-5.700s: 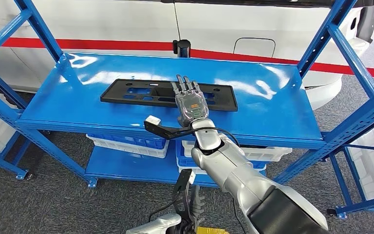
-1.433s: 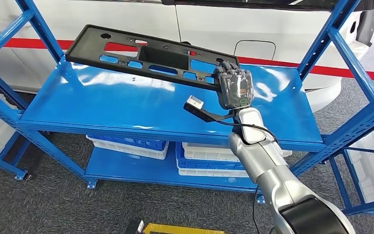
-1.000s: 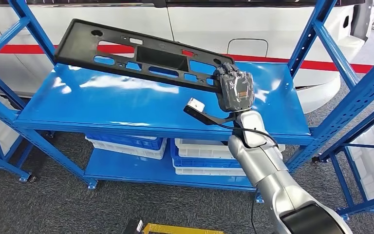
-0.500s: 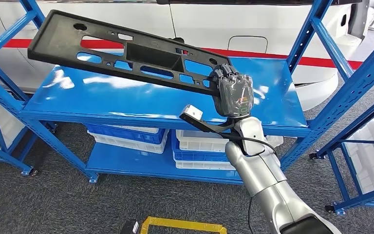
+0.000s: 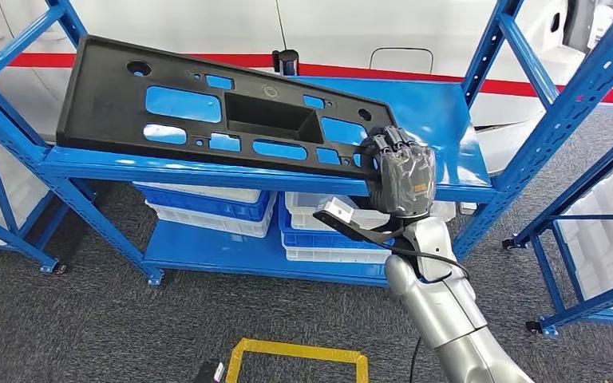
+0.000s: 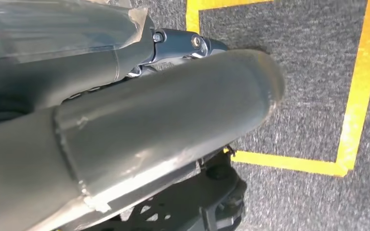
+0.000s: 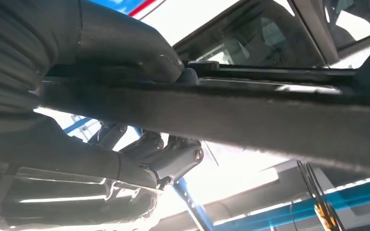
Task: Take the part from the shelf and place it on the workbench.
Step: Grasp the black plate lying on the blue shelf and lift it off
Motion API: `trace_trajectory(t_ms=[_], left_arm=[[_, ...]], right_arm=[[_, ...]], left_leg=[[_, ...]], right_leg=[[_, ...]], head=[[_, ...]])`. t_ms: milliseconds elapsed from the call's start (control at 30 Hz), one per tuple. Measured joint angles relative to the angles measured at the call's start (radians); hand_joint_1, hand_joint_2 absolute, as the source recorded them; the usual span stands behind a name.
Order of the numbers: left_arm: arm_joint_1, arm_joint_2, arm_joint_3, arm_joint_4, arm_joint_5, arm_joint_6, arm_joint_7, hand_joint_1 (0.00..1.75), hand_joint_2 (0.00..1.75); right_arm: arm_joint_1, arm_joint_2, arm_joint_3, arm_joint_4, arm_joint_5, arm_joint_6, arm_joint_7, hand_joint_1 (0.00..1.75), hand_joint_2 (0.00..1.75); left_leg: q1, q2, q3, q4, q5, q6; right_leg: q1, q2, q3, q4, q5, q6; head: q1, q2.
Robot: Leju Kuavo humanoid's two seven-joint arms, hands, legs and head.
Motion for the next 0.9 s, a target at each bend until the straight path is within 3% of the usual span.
trace_trajectory(t_ms=[33,100,167,200,233,267,333,400,467,533,567,633,700,733,767,833,900], left_arm=[[0.001,0.002,0.002,0.0,0.001,0.002,-0.002,0.0,0.0],[0.001,0.004,0.006,0.001,0.002,0.003,-0.006,0.0,0.0],[0.001,0.006,0.01,0.001,0.003,0.004,-0.01,0.0,0.0],[0.001,0.006,0.012,0.001,0.004,0.004,-0.011,0.0,0.0],[0.002,0.007,0.013,0.001,0.005,0.004,-0.011,0.0,0.0],[0.004,0.008,0.013,0.001,0.006,0.004,-0.011,0.0,0.0],[0.007,0.009,0.013,0.001,0.007,0.004,-0.011,0.0,0.0],[0.009,0.01,0.014,0.001,0.007,0.004,-0.01,0.0,0.0],[0.011,0.011,0.014,0.001,0.007,0.004,-0.01,0.0,0.0],[0.014,0.011,0.014,0.001,0.007,0.004,-0.01,0.0,0.0],[0.015,0.011,0.014,0.001,0.007,0.004,-0.01,0.0,0.0],[0.016,0.011,0.014,0.001,0.007,0.004,-0.01,0.0,0.0],[0.018,0.011,0.014,0.001,0.007,0.004,-0.011,0.0,0.0],[0.019,0.011,0.015,0.001,0.007,0.004,-0.011,0.0,0.0],[0.02,0.011,0.015,0.001,0.007,0.004,-0.012,0.0,0.0],[0.021,0.01,0.017,0.001,0.008,0.004,-0.015,0.0,0.0],[0.023,0.009,0.019,0.001,0.008,0.004,-0.019,0.0,0.0]], right_arm=[[0.003,0.0,0.0,-0.005,-0.002,0.0,-0.002,1.75,1.75],[0.008,0.0,0.001,-0.014,-0.006,0.0,-0.007,1.75,1.75],[0.016,-0.003,0.001,-0.02,-0.01,0.0,-0.011,1.75,1.75],[0.021,-0.004,0.002,-0.022,-0.013,0.0,-0.013,1.75,1.75],[0.026,-0.006,0.002,-0.024,-0.015,0.0,-0.014,1.75,1.75],[0.03,-0.008,0.002,-0.026,-0.016,0.0,-0.016,1.75,1.75],[0.034,-0.012,0.003,-0.032,-0.017,-0.001,-0.018,1.75,1.75],[0.035,-0.014,0.003,-0.039,-0.018,-0.001,-0.019,1.75,1.75],[0.036,-0.016,0.004,-0.043,-0.018,-0.002,-0.019,1.75,1.75],[0.037,-0.018,0.005,-0.045,-0.019,-0.002,-0.02,1.75,1.75],[0.037,-0.02,0.005,-0.045,-0.019,-0.002,-0.02,1.75,1.75],[0.039,-0.024,0.006,-0.045,-0.021,-0.002,-0.02,1.75,1.75],[0.044,-0.027,0.008,-0.046,-0.029,-0.002,-0.022,1.75,1.75],[0.046,-0.028,0.009,-0.046,-0.036,-0.002,-0.024,1.75,1.75],[0.047,-0.029,0.01,-0.047,-0.043,-0.002,-0.027,1.75,1.75],[0.048,-0.03,0.013,-0.054,-0.051,-0.002,-0.03,1.75,1.75],[0.051,-0.03,0.016,-0.069,-0.053,-0.003,-0.03,1.75,1.75]], left_leg=[[0.002,-0.001,-0.01,0.019,-0.022,-0.006],[0.008,-0.001,-0.044,0.115,-0.109,-0.019],[0.011,0.0,-0.071,0.237,-0.183,-0.027],[0.012,0.0,-0.067,0.268,-0.192,-0.029],[0.013,0.0,-0.046,0.263,-0.182,-0.028],[0.014,0.0,-0.007,0.222,-0.162,-0.026],[0.013,-0.001,0.093,0.084,-0.135,-0.018],[0.006,-0.003,0.143,0.002,-0.135,-0.007],[0.0,-0.003,0.138,-0.01,-0.124,0.006],[0.001,0.001,0.128,-0.022,-0.102,0.024],[0.002,0.004,0.12,-0.027,-0.09,0.032],[0.0,0.005,0.098,-0.029,-0.071,0.043],[-0.004,0.005,0.073,-0.029,-0.053,0.046],[-0.007,0.005,0.062,-0.028,-0.044,0.046],[-0.009,0.005,0.053,-0.028,-0.037,0.046],[-0.015,0.004,0.039,-0.027,-0.024,0.043],[-0.018,0.004,0.03,-0.027,-0.01,0.035]], right_leg=[[-0.003,-0.001,-0.007,-0.001,0.008,-0.012],[-0.005,-0.003,-0.024,-0.001,0.025,-0.03],[-0.003,-0.005,-0.043,-0.001,0.04,-0.034],[-0.003,-0.005,-0.053,0.0,0.048,-0.033],[-0.003,-0.005,-0.063,0.0,0.055,-0.031],[-0.003,-0.005,-0.071,0.0,0.063,-0.028],[-0.002,-0.004,-0.083,0.0,0.076,-0.019],[-0.001,-0.005,-0.088,-0.004,0.09,-0.004],[0.0,-0.006,-0.09,-0.014,0.106,0.013],[0.002,-0.007,-0.106,0.001,0.093,0.018],[0.004,-0.007,-0.122,0.036,0.063,0.014],[0.005,-0.007,-0.166,0.165,-0.022,0.0],[0.006,-0.007,-0.188,0.275,-0.069,0.001],[0.008,-0.007,-0.173,0.28,-0.067,0.006],[0.01,-0.007,-0.138,0.245,-0.053,0.011],[0.019,-0.007,-0.031,0.096,-0.023,0.007],[0.029,-0.007,0.042,-0.02,-0.016,-0.003]], head=[[-0.002,0.0],[-0.008,0.0],[-0.01,0.0],[-0.01,0.0],[-0.01,0.0],[-0.01,0.0],[-0.01,0.0],[-0.009,0.0],[-0.008,0.0],[-0.008,0.0],[-0.007,0.0],[-0.003,0.0],[-0.002,0.0],[-0.001,0.0],[-0.001,0.0],[-0.001,0.0],[-0.002,0.0]])
